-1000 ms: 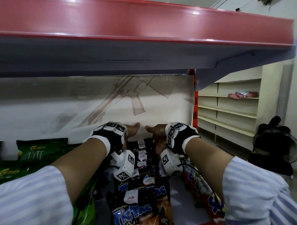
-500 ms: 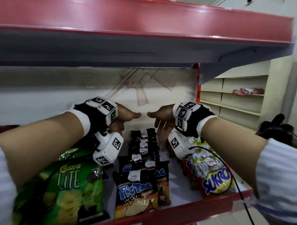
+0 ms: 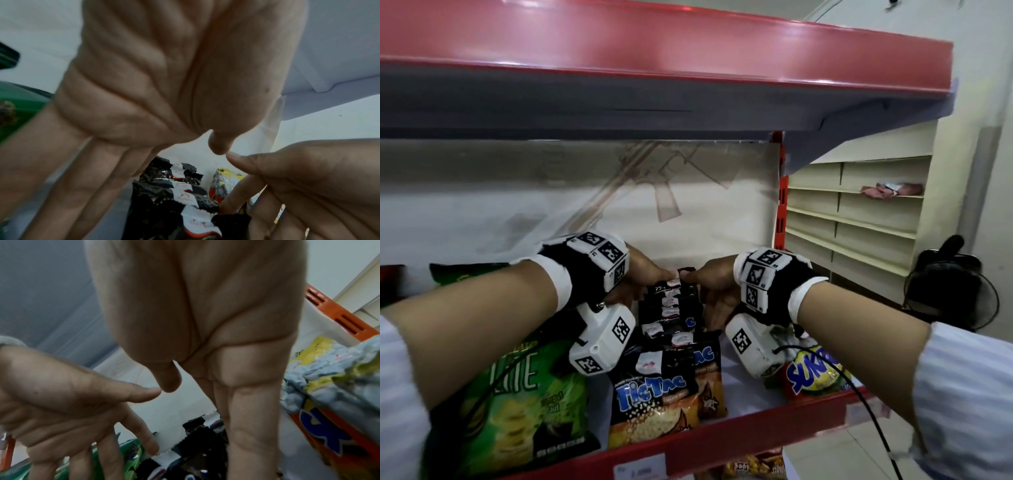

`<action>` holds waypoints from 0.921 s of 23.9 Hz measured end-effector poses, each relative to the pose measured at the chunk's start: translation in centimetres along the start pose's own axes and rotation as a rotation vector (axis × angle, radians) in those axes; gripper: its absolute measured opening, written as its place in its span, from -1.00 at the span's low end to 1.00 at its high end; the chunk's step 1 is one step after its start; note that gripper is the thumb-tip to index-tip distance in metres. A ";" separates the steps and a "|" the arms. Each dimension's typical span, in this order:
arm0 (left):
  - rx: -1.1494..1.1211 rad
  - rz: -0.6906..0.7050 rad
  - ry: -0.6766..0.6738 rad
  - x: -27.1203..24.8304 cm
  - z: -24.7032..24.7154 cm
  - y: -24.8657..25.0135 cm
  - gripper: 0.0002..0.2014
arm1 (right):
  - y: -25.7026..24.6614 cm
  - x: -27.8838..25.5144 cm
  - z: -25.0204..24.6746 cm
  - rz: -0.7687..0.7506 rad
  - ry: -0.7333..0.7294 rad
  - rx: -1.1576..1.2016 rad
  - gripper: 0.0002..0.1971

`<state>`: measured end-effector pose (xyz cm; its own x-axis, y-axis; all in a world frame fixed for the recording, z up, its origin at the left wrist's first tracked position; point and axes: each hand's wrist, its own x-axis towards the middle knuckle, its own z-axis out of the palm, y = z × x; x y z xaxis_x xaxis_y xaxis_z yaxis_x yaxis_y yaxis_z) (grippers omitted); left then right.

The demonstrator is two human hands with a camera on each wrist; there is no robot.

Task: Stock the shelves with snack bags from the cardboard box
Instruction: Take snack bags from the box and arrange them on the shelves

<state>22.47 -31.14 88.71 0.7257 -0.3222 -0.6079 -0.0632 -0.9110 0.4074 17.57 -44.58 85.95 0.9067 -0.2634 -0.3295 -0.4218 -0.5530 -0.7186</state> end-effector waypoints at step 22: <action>-0.429 0.215 -0.153 3.5 0.4 0.7 -0.35 | 0.5 0.0 -0.2 0.051 -0.017 0.142 -0.61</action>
<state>24.66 -33.04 86.58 0.6164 -0.5542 -0.5594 0.1107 -0.6424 0.7584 17.35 -45.00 85.74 0.8846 -0.2738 -0.3775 -0.4631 -0.4212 -0.7798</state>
